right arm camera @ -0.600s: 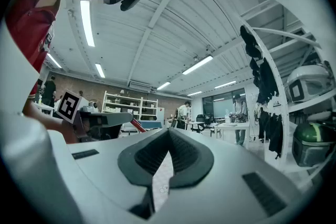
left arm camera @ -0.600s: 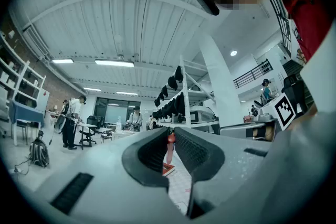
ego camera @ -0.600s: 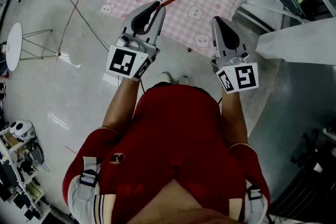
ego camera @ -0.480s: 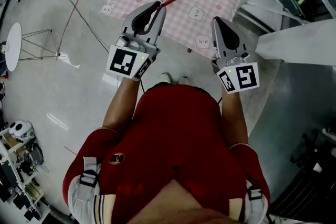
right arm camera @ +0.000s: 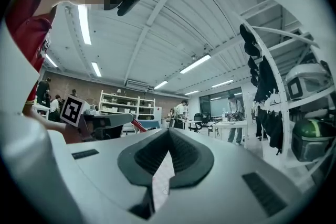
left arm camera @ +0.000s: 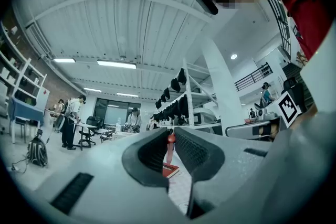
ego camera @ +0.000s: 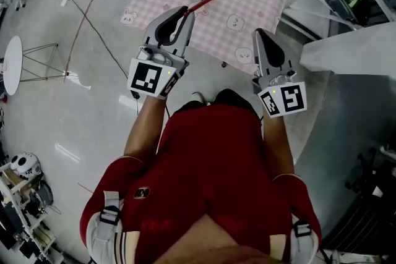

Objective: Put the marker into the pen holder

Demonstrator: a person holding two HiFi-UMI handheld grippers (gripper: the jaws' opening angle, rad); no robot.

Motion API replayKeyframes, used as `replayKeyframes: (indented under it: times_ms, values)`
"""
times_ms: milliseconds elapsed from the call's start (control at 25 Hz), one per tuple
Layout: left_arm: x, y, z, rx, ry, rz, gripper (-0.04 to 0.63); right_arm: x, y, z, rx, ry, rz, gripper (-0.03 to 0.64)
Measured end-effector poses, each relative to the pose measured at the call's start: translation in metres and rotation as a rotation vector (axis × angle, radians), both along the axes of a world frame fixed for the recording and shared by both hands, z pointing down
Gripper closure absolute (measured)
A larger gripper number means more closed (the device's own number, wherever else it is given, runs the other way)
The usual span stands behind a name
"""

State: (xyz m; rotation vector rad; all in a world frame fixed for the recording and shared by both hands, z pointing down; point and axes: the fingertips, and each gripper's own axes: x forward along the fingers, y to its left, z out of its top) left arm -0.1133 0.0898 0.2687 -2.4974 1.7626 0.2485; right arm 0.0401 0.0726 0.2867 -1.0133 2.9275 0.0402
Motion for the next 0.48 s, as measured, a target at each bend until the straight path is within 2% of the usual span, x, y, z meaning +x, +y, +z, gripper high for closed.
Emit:
replayKeyframes:
  times_ms: [480]
  values:
    - [-0.022, -0.031, 0.022, -0.049, 0.019, -0.013, 0.545, -0.012, -0.026, 0.015, -0.033, 0.023, 0.005, 0.618]
